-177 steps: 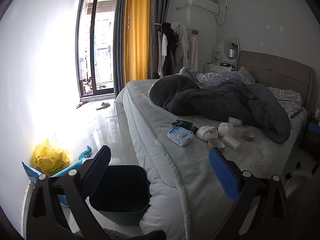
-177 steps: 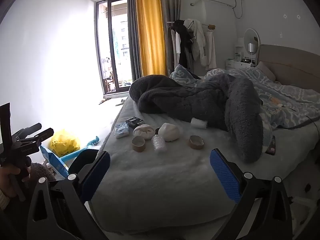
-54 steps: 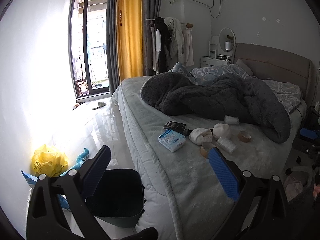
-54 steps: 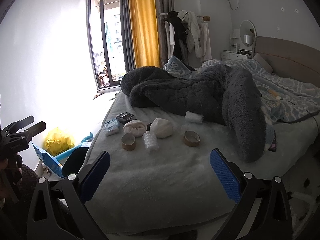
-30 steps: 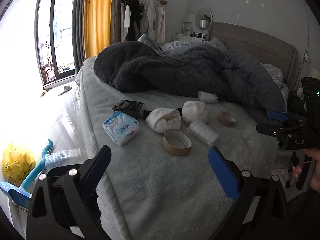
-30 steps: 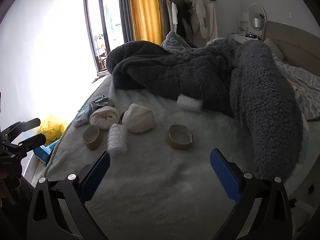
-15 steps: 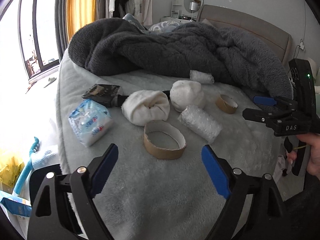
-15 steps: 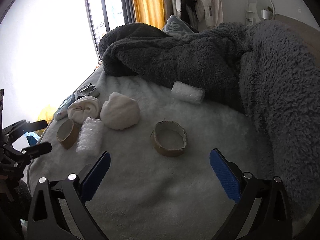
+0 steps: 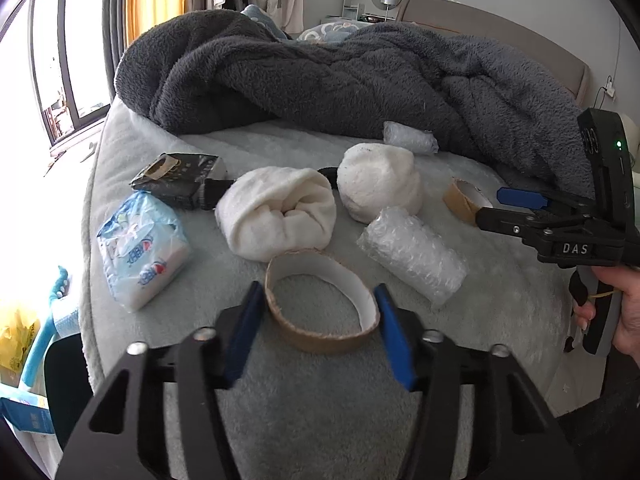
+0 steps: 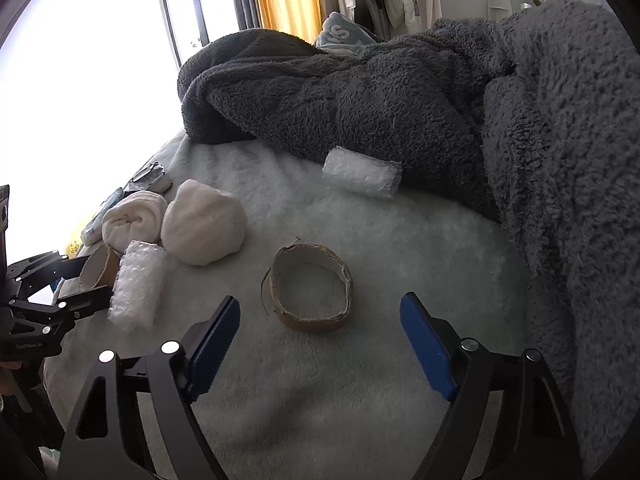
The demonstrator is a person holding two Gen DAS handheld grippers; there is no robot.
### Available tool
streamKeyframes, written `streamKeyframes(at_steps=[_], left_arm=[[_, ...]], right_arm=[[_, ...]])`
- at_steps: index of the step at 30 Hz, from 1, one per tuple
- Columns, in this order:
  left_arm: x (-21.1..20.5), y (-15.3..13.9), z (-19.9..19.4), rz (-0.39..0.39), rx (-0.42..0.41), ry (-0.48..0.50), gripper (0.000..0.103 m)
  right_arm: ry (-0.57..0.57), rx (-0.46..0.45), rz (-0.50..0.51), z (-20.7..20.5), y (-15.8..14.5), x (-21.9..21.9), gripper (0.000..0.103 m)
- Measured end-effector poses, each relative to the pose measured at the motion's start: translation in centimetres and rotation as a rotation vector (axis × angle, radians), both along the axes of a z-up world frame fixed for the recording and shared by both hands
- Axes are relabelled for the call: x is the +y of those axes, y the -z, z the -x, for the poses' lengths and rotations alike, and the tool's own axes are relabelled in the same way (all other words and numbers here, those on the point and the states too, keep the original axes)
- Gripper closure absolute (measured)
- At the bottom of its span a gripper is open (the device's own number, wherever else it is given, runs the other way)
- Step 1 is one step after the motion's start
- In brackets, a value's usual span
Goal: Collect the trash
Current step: 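Close the left tool on a cardboard tube while the right tool grasps another tube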
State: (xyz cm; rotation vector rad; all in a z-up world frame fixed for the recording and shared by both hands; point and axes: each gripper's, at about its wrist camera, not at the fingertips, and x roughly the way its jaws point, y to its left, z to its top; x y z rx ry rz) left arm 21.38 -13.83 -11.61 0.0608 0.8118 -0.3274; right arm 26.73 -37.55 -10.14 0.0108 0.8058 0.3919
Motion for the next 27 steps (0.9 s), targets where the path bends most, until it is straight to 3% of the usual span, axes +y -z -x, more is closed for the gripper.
streamKeyframes(at_steps=[8,13,27], left_arm=[[1.1,-0.6,0.0,0.05,0.002,0.016,0.05],[2.2,-2.2,0.8,0.084,-0.056,0.039,0.05],[9.0,-4.7,1.1,0.108,-0.122,-0.09,0.05]], right_arm=[[0.0,0.041,0.013,-1.6,1.4,0.8,0.042],[0.006,0.043,0.021,-2.1,1.3,1.6,0.057],[0.03,-0.061,0.021,-2.8,-3.7,7.0,0.058]])
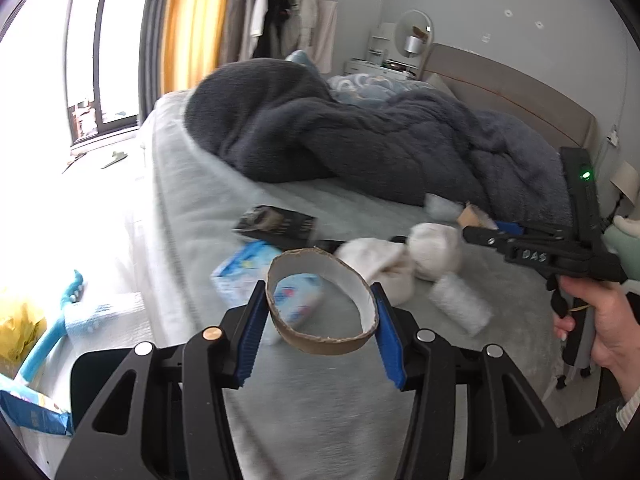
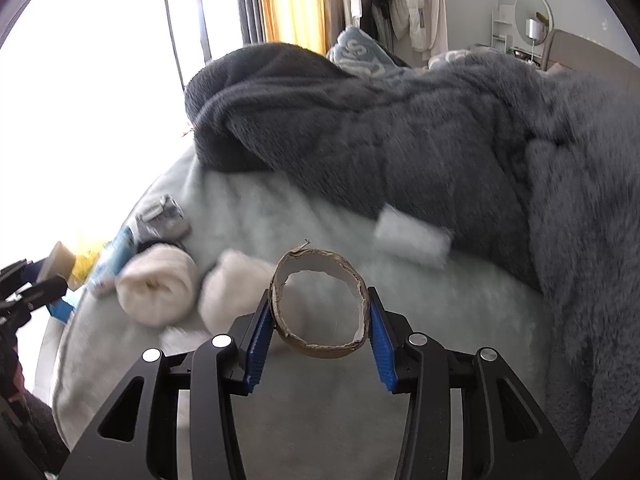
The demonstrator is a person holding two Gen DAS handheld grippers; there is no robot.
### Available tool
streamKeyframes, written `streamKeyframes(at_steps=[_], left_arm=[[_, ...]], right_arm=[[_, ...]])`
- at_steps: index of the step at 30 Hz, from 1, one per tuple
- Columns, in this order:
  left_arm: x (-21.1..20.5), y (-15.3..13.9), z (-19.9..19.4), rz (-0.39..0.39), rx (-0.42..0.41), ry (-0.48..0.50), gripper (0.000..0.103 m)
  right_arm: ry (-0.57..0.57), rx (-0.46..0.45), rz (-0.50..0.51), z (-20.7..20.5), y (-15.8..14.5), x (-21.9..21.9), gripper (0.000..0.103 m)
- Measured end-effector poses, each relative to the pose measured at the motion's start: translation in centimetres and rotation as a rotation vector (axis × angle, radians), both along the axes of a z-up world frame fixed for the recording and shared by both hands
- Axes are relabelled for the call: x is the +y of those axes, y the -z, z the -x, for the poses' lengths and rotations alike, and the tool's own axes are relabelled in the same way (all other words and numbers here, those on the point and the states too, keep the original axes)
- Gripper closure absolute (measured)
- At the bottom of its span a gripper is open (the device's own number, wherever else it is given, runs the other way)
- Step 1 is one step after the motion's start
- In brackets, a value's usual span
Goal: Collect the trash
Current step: 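Close the left tool on a cardboard tube while the right tool grasps another tube, then carry both tubes over the teal bin and open the left tool to drop its tube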
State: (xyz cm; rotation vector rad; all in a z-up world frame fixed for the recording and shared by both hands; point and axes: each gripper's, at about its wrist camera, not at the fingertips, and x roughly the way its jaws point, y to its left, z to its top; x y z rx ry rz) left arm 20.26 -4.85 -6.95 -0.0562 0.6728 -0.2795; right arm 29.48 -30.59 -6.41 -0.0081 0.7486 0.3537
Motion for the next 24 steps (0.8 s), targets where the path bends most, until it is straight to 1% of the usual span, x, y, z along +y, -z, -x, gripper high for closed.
streamKeyframes(at_steps=[4,8,12,17,24], left_arm=[[2.3,0.3,0.0,-0.014,0.002,-0.035,0.05],[4.9,0.9,-0.1,-0.027,0.017,-0.084,0.049],[7.6,2.5,-0.5,-0.061,0.075,-0.143,0.049],[10.9,4.5,-0.3,-0.093,0.119,-0.195,0.049],[16.1,7.1,0.7,-0.084,0.2,-0.26,0.049]], right_arm=[[-0.011,-0.028,-0.043,0.1,-1.7,2.0,0.058],[-0.056,-0.041,-0.069,-0.2,-3.0,5.1,0.058],[-0.11,-0.049,-0.077,-0.1,-3.8,8.9,0.058],[-0.174,-0.042,-0.086,0.0,-4.1,13.7,0.058],[-0.266,-0.026,-0.084,0.4,-4.1,20.3,0.058]])
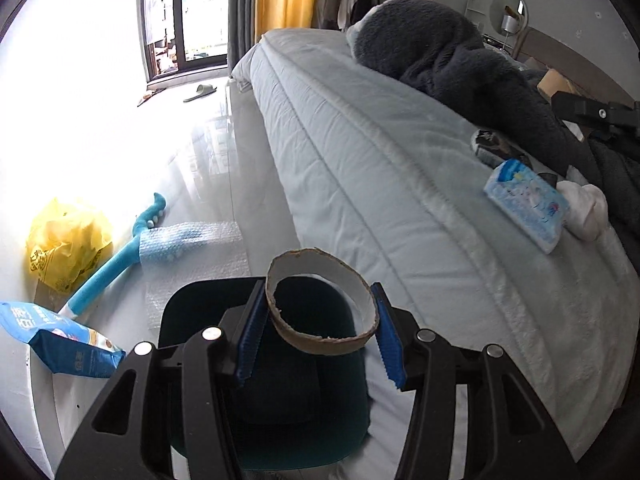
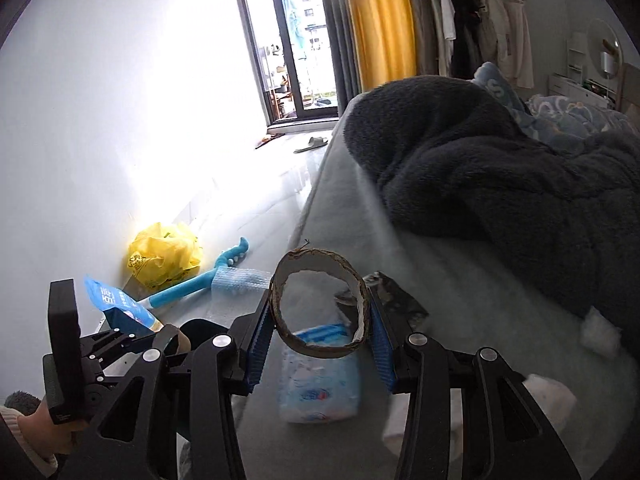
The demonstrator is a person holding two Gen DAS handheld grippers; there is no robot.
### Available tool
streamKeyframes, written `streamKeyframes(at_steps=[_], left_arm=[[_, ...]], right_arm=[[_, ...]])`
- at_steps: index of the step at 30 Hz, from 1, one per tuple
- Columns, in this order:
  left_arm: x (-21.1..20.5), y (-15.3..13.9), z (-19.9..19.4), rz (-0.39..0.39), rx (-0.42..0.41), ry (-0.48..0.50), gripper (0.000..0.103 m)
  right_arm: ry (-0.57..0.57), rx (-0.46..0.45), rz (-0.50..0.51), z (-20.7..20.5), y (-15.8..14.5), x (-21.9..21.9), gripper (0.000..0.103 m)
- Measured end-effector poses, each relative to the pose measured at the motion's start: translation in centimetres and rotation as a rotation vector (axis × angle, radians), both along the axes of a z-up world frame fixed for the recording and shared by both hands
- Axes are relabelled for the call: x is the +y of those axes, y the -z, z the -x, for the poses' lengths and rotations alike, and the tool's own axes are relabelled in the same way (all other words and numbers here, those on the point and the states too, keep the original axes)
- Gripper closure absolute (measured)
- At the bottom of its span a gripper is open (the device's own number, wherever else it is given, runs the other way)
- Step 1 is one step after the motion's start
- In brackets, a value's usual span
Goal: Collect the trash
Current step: 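Carry both tubes over the teal bin and open the left tool to drop its tube, then open the right tool to drop its cardboard tube into the bin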
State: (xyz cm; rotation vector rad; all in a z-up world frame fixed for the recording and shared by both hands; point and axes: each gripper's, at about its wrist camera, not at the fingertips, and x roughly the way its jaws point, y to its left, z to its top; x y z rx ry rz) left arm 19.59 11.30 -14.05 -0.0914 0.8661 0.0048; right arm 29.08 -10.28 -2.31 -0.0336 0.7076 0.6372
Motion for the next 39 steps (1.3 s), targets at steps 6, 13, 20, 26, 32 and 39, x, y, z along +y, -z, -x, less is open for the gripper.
streamKeyframes(at_steps=[6,13,20,26,32,39], left_arm=[[3.5,2.5,0.9,0.002,0.083,-0.045,0.049],[6.5,6.4,1.1,0.036,0.207,-0.084,0.049],[8.4,9.7,1.2,0.073,0.333,-0.1,0.049],[9.8,11.6,1.9,0.112,0.437,-0.109,0.048],[10.8,10.8,2.7,0.084,0.418,-0.116,0.025],[12.9,8.1,3.9,0.105,0.307,-0.131,0.023]], right_arm=[[-0.087,0.009,0.012,1.1,0.3,5.3,0.058],[-0.174,0.048,0.053,2.4,2.0,10.4,0.058],[-0.228,0.109,0.078,2.9,3.9,14.0,0.058],[-0.249,0.173,0.095,2.8,5.7,16.1,0.058],[-0.251,0.253,0.097,1.9,8.0,17.4,0.058],[-0.243,0.334,0.117,1.4,10.9,19.4,0.058]])
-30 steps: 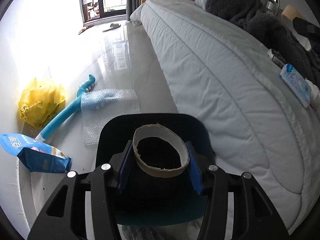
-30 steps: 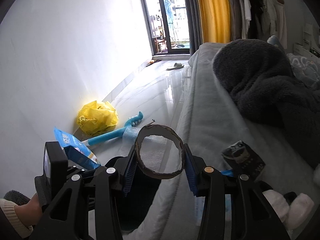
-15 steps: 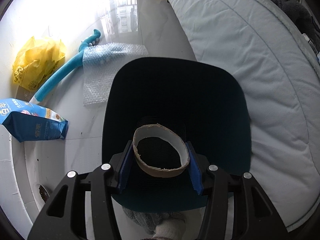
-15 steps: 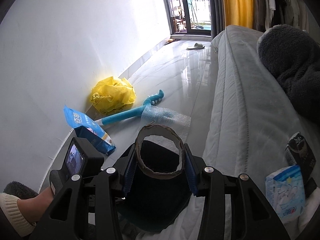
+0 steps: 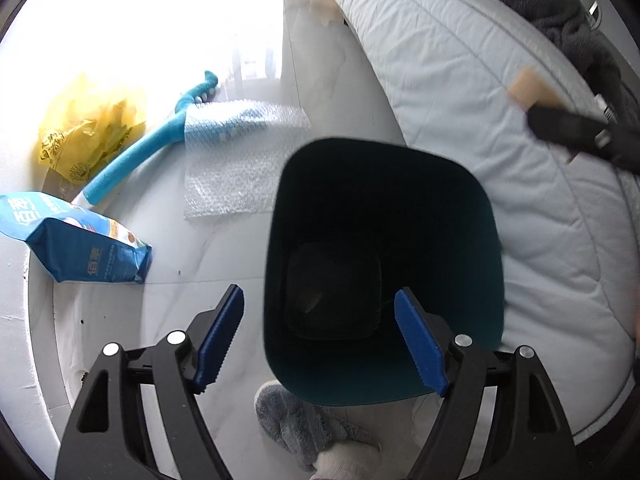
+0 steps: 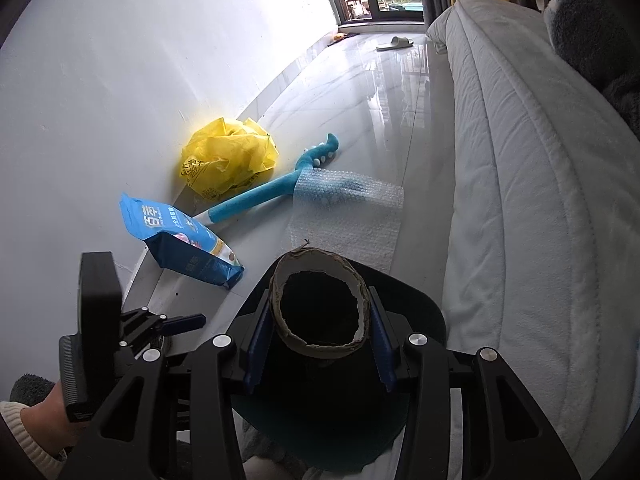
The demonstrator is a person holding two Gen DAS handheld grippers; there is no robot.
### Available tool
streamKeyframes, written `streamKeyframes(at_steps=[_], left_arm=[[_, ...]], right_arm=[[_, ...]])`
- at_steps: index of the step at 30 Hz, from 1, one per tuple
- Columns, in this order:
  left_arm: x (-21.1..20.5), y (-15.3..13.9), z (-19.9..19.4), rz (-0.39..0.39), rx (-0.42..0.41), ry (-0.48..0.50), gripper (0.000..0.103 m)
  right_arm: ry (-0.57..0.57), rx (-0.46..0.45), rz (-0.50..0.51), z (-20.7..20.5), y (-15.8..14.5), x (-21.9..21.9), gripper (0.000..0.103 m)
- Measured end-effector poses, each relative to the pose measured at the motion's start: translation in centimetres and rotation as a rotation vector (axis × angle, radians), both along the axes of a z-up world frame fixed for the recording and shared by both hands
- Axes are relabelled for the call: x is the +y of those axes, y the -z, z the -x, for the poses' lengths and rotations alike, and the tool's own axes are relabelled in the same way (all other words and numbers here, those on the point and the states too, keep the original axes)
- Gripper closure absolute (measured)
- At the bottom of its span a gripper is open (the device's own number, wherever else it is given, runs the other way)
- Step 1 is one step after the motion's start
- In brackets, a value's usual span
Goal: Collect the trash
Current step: 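Open the right tool to drop its cardboard tube into the bin, then move the left tool to the wet-wipes pack while the right tool approaches the bubble wrap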
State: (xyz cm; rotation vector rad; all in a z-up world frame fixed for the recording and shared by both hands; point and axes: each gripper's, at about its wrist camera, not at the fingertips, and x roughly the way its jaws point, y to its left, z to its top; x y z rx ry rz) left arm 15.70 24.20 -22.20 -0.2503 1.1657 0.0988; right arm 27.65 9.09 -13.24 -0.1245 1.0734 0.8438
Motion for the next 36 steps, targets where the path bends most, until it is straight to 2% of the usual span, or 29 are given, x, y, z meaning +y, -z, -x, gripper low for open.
streamKeyframes(at_steps=[7,14,17,22,28,30,32,36], left_arm=[[1.2,-3.9,1.0,-0.041,-0.155,-0.021,0.023],[0.9,-7.6,2.1,-0.1,-0.294,0.025,0.023],[1.0,-9.0,2.5,-0.083,-0.339,0.026,0.023],[0.8,-11.1,3.2,-0.107,-0.407,0.025,0.023],[1.3,-13.9,4.0,-0.081,-0.479,-0.003,0.023],[1.2,-14.7,4.2,-0.09,-0.5,-0.008,0.023],[1.0,-15.3,4.6,-0.093,-0.516,-0.009,0.023],[0.5,-16.9,4.9,-0.102,-0.542,-0.016,0.023]], right_arm=[[-0.004,0.036,0.071,-0.1,3.5,2.1,0.058],[-0.035,0.046,0.162,0.4,6.8,4.0,0.058],[-0.048,0.054,0.189,0.6,7.8,4.3,0.057],[-0.057,0.058,0.234,0.7,9.4,5.1,0.057],[-0.075,0.051,0.285,1.3,10.5,5.2,0.056],[-0.072,0.048,0.295,1.4,10.6,5.0,0.051],[-0.064,0.053,0.294,1.4,10.5,4.7,0.039],[-0.053,0.04,0.273,1.8,9.3,4.1,0.034]])
